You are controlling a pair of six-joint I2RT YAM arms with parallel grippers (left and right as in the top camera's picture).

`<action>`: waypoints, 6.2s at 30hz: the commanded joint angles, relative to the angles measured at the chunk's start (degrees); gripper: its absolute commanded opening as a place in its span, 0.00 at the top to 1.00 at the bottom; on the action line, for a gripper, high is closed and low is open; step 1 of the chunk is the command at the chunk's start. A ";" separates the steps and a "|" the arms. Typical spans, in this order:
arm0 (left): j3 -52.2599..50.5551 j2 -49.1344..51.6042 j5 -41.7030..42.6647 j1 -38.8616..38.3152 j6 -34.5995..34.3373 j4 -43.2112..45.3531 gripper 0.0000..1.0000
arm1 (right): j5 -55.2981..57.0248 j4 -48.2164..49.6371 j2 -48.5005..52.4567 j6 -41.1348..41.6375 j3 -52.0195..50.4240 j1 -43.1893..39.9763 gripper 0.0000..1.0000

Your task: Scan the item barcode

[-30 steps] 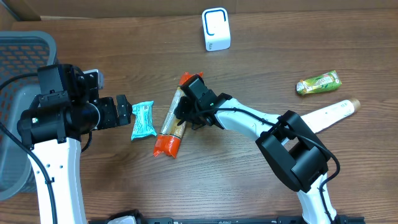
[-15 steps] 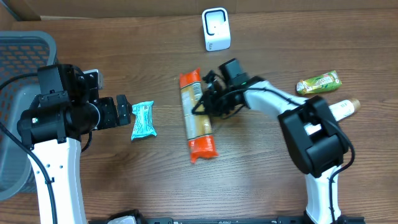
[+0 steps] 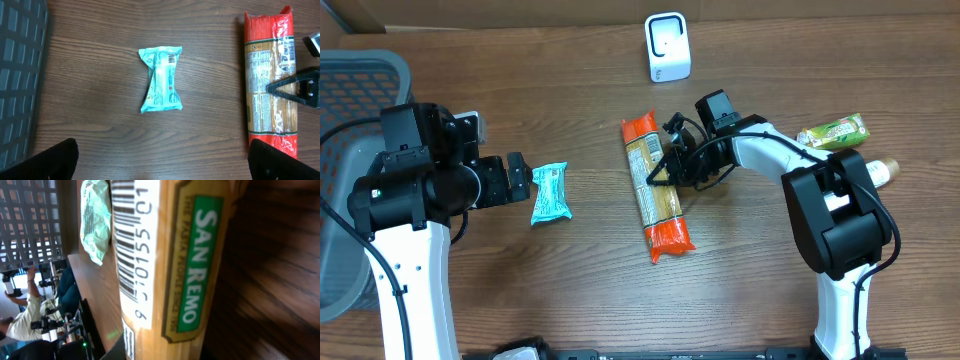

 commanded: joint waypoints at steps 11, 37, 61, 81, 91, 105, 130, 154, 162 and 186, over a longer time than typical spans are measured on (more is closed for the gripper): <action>1.07 -0.15 -0.31 -0.39 0.22 0.20 0.00 | 2.82 -4.83 -1.90 -0.59 0.87 0.11 0.51; 1.07 -0.15 -0.31 -0.37 0.22 0.20 0.00 | 5.53 0.57 -1.97 10.93 -3.28 5.64 0.96; 1.07 -0.15 -0.31 -0.39 0.22 0.20 0.00 | -2.10 -9.66 -37.18 -4.02 -3.23 0.20 0.96; 1.07 -0.15 -0.31 -0.39 0.22 0.20 0.00 | 56.30 -29.64 -24.37 -1.73 40.98 0.70 0.96; 1.07 -0.15 -0.31 -0.39 0.22 0.20 0.01 | 93.18 -14.78 -8.85 -19.08 43.39 4.59 0.96; 1.07 -0.15 -0.31 -0.39 0.22 0.20 0.01 | 112.04 10.82 12.13 -47.56 43.32 4.79 0.96; 1.07 -0.15 -0.31 -0.39 0.22 0.20 0.00 | 123.69 21.53 20.52 -56.17 43.17 5.22 0.96; 1.07 -0.15 -0.31 -0.39 0.22 0.20 0.00 | 121.11 26.38 20.52 -61.31 43.17 8.85 0.96; 1.07 -0.15 -0.31 -0.39 0.22 0.20 0.00 | 121.72 26.21 17.92 -63.01 43.17 10.38 0.96; 1.07 -0.15 -0.31 -0.39 0.22 0.20 0.01 | 35.28 -43.04 -18.51 -10.54 43.17 -5.44 0.96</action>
